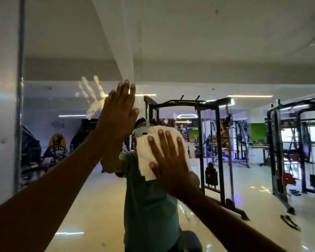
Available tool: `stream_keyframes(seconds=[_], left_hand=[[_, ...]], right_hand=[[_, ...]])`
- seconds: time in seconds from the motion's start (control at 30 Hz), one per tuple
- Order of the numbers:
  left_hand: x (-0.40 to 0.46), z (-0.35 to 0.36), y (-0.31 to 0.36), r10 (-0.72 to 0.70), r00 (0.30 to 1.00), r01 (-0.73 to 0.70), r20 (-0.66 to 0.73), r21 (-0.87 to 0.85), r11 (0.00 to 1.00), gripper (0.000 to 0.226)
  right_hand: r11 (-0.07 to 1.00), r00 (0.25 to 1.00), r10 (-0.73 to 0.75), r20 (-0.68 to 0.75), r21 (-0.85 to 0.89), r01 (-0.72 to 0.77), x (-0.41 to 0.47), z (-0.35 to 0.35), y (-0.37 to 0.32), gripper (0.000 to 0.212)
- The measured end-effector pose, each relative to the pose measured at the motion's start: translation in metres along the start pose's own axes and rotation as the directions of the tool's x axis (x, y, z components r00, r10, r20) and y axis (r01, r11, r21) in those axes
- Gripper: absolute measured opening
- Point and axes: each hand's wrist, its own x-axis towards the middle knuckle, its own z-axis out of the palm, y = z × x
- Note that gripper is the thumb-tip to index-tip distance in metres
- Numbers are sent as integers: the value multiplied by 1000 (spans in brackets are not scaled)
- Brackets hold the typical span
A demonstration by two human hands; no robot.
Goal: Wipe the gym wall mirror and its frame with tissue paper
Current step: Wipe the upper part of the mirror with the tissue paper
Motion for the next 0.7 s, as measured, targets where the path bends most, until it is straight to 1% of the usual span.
stream_keyframes(seconds=[0.03,0.07,0.1,0.17,0.2,0.23,0.27,0.3,0.33,0.37,0.4,0.43,0.47,0.5,0.57,0.6,0.63,0.67,0.7], left_hand=[[-2,-2,-5,31,999,-31,11,1,1000,77],[-2,-5,-9,59,998,-59,19,0,998,78],[-3,-8,-12,73,997,-73,18,-11,997,78],[-2,-10,-14,71,997,-70,18,-42,997,76],[-2,-9,-14,68,997,-66,26,-50,997,76],[-3,-6,-13,67,997,-66,30,-44,997,78],[-3,-2,-12,68,997,-67,27,-32,997,79],[-2,2,-11,64,998,-63,11,-24,998,78],[-2,6,-11,50,999,-51,-14,-22,998,77],[-2,8,-11,41,999,-42,-28,-22,999,76],[-1,8,-11,36,999,-37,-25,-26,999,75],[-1,7,-12,38,999,-38,-13,-32,999,75],[-2,4,-13,50,999,-50,-11,-35,998,75],[-3,2,-14,68,998,-68,-18,-36,997,75],[-4,-1,-17,97,995,-97,-24,-40,994,74],[-5,0,-19,105,994,-106,-25,-39,994,74],[-5,0,-20,104,994,-105,-28,-37,994,74],[-5,1,-19,99,995,-100,-31,-39,994,73],[-5,4,-19,93,995,-94,-34,-40,995,73]], right_hand=[[999,999,-49,16,1,49,4,-8,21,73],[998,998,-51,31,-20,52,12,-18,46,70],[998,1000,-1,11,-55,2,22,-28,74,69],[971,975,213,-62,-94,-218,47,-49,131,75],[937,939,334,-80,-78,-340,57,-59,146,79],[893,890,441,-113,-43,-448,66,-62,147,81],[849,840,522,-149,-2,-528,72,-58,131,81],[824,808,558,-190,11,-566,73,-50,102,79],[833,818,545,-183,12,-553,70,-38,65,76],[882,871,467,-152,9,-472,61,-26,27,75],[934,929,357,-92,19,-357,48,-14,-7,75],[966,965,259,-37,33,-258,34,-5,-32,75],[981,981,193,-1,37,-193,22,0,-44,74],[990,991,137,5,20,-137,14,3,-40,73],[998,998,52,19,-32,-51,11,-4,-6,75],[994,997,67,27,-88,-64,16,-11,20,78],[981,991,132,7,-147,-129,22,-20,52,79],[955,969,246,-30,-166,-248,31,-32,86,77],[911,923,376,-84,-152,-384,39,-43,118,75]])
